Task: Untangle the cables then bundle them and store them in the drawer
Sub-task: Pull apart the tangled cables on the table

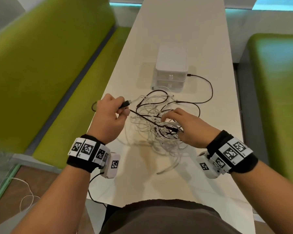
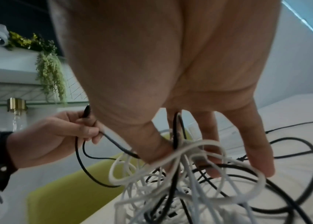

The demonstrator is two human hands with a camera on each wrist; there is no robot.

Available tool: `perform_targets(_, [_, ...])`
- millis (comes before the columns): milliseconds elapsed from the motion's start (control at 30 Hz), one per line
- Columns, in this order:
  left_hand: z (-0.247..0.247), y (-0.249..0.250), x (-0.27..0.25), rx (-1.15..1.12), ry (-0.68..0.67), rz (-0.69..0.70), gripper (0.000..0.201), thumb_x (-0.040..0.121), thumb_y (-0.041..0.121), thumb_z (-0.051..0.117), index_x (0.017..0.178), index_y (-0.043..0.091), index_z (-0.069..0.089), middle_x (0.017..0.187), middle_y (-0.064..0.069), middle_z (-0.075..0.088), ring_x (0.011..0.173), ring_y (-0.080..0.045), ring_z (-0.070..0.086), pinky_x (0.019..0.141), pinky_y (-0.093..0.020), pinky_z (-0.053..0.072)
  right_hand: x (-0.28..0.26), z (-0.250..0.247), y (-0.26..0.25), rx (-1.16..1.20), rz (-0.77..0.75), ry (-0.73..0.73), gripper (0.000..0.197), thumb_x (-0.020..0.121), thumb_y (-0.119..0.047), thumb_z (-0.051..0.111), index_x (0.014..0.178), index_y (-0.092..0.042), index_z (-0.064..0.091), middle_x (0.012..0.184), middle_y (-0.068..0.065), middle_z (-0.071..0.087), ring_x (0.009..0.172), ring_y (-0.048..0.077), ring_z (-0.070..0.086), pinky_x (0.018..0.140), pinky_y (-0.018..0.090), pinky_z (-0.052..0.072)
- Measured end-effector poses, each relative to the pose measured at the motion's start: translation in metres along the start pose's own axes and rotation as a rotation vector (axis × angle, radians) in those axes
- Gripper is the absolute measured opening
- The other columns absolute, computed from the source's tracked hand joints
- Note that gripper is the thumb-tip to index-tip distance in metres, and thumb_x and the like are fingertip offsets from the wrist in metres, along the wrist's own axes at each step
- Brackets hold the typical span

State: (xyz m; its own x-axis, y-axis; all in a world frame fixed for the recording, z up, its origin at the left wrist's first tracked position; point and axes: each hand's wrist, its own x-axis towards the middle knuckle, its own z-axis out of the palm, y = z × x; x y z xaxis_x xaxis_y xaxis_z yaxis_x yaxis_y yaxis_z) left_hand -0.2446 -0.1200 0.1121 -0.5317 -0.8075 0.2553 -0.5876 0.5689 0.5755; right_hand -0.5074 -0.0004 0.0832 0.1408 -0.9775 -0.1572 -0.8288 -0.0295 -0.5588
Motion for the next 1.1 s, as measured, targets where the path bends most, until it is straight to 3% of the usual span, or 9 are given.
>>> perform_targets(167, [-0.002, -0.012, 0.0, 0.177, -0.364, -0.199, 0.024, 0.081, 0.023, 0.054, 0.067, 0.022, 0.035, 0.067, -0.002, 0.051, 0.064, -0.024, 0.046, 0.058, -0.033, 0.036, 0.001, -0.001, 0.0, -0.084, 0.032, 0.059, 0.028, 0.096, -0.045, 0.063, 0.121, -0.057, 0.062, 0.096, -0.016, 0.061, 0.084, 0.009, 0.059, 0.079, 0.041, 0.051])
perform_targets(233, [0.004, -0.011, -0.005, 0.255, -0.517, -0.256, 0.014, 0.083, 0.025, 0.054, 0.077, 0.026, 0.041, 0.087, 0.002, 0.058, 0.083, -0.026, 0.058, 0.074, -0.039, 0.05, 0.003, 0.004, -0.003, -0.096, 0.055, 0.068, 0.02, 0.093, -0.05, 0.065, 0.114, -0.05, 0.069, 0.094, -0.016, 0.066, 0.082, 0.007, 0.059, 0.081, 0.04, 0.051])
perform_targets(333, [0.012, 0.002, -0.011, 0.074, -0.395, -0.085, 0.014, 0.081, 0.023, 0.051, 0.091, 0.033, 0.048, 0.102, 0.006, 0.058, 0.098, -0.021, 0.059, 0.089, -0.041, 0.048, 0.009, 0.01, -0.01, -0.12, 0.076, 0.096, 0.017, 0.097, -0.037, 0.059, 0.109, -0.038, 0.071, 0.096, -0.012, 0.069, 0.086, 0.014, 0.061, 0.083, 0.04, 0.05])
perform_targets(467, [0.03, 0.033, -0.014, -0.074, -0.419, 0.01, 0.031, 0.09, 0.029, 0.067, 0.078, 0.031, 0.038, 0.086, 0.011, 0.067, 0.08, -0.008, 0.059, 0.069, -0.027, 0.044, 0.014, 0.018, -0.016, -0.158, 0.055, 0.119, 0.016, 0.099, -0.035, 0.052, 0.102, -0.031, 0.068, 0.096, -0.008, 0.066, 0.089, 0.021, 0.063, 0.079, 0.041, 0.048])
perform_targets(633, [0.056, 0.035, -0.022, -0.063, -0.443, -0.071, 0.034, 0.092, 0.029, 0.07, 0.08, 0.036, 0.038, 0.085, 0.008, 0.068, 0.061, 0.003, 0.056, 0.059, -0.021, 0.039, 0.008, 0.014, -0.017, -0.153, 0.151, 0.178, 0.03, 0.103, -0.045, 0.048, 0.085, -0.025, 0.062, 0.069, -0.004, 0.063, 0.07, 0.025, 0.057, 0.061, 0.034, 0.031])
perform_targets(833, [0.046, 0.041, -0.019, -0.081, -0.392, -0.076, 0.027, 0.09, 0.042, 0.07, 0.091, 0.024, 0.05, 0.081, 0.013, 0.07, 0.068, -0.002, 0.056, 0.062, -0.028, 0.043, 0.008, 0.007, -0.012, -0.069, 0.322, 0.212, 0.062, 0.095, -0.067, 0.046, 0.063, -0.015, 0.055, 0.058, 0.002, 0.055, 0.061, 0.025, 0.055, 0.058, 0.038, 0.042])
perform_targets(933, [0.038, 0.033, -0.014, -0.056, -0.308, -0.091, 0.02, 0.091, 0.033, 0.07, 0.092, 0.023, 0.052, 0.084, 0.012, 0.072, 0.069, -0.003, 0.057, 0.067, -0.036, 0.046, 0.01, 0.008, -0.005, 0.082, 0.2, 0.27, 0.015, 0.1, -0.037, 0.058, 0.106, -0.028, 0.067, 0.1, -0.004, 0.061, 0.091, 0.019, 0.061, 0.078, 0.038, 0.051])
perform_targets(1000, [0.032, 0.025, -0.011, -0.075, -0.258, -0.126, 0.018, 0.09, 0.028, 0.071, 0.091, 0.023, 0.053, 0.084, 0.011, 0.072, 0.072, -0.005, 0.06, 0.069, -0.035, 0.046, 0.008, 0.007, -0.003, 0.172, 0.054, 0.337, 0.047, 0.094, -0.009, 0.063, 0.13, -0.039, 0.056, 0.12, -0.011, 0.048, 0.105, 0.01, 0.056, 0.086, 0.024, 0.048])
perform_targets(1100, [0.027, 0.021, -0.01, -0.134, -0.291, -0.157, 0.021, 0.092, 0.016, 0.07, 0.082, 0.019, 0.051, 0.079, 0.008, 0.068, 0.071, -0.005, 0.057, 0.069, -0.03, 0.045, 0.01, 0.006, -0.001, 0.153, -0.013, 0.343, 0.048, 0.088, 0.004, 0.062, 0.109, -0.038, 0.073, 0.107, -0.012, 0.053, 0.093, 0.007, 0.057, 0.079, 0.022, 0.05])
